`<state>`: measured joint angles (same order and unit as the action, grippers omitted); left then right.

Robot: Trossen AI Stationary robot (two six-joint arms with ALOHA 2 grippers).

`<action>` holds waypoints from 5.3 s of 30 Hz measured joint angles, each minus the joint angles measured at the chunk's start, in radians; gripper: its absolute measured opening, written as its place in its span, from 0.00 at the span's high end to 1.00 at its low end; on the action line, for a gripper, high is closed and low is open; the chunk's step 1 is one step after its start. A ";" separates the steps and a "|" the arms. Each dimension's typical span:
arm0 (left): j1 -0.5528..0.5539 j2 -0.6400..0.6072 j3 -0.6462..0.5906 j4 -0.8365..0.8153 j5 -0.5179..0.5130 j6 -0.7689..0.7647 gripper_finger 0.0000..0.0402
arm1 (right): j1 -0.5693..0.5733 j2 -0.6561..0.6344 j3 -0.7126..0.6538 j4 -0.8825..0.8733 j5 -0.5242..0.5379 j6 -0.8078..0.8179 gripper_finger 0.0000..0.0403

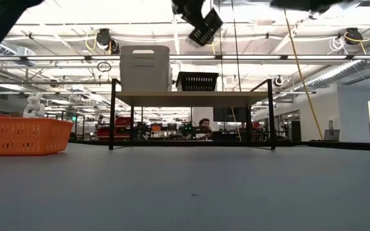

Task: Stack baskets on shelf by color
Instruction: Stack the black bin on top of the other black bins on the shelf, then put the top orange bin on the shelf

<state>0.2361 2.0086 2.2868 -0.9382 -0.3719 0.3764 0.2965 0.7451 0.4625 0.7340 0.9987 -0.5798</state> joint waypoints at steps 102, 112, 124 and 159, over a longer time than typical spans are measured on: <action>-0.057 0.059 -0.053 -0.176 -0.153 -0.221 0.78 | 0.000 -0.019 0.002 -0.005 0.021 -0.042 1.00; -0.262 -0.109 -0.010 -0.625 0.068 -0.653 0.78 | 0.000 -0.020 0.002 -0.008 0.022 -0.049 1.00; -0.350 -0.195 -0.574 -0.636 0.075 -1.293 0.78 | 0.126 -0.076 0.021 0.063 0.021 0.048 1.00; -0.218 -0.440 -1.138 -0.275 0.263 -1.359 0.76 | 0.150 -0.122 0.021 0.078 0.071 -0.027 1.00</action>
<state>0.0179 1.5684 1.1490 -1.2130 -0.1085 -0.9822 0.4465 0.6235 0.4839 0.8124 1.0694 -0.6071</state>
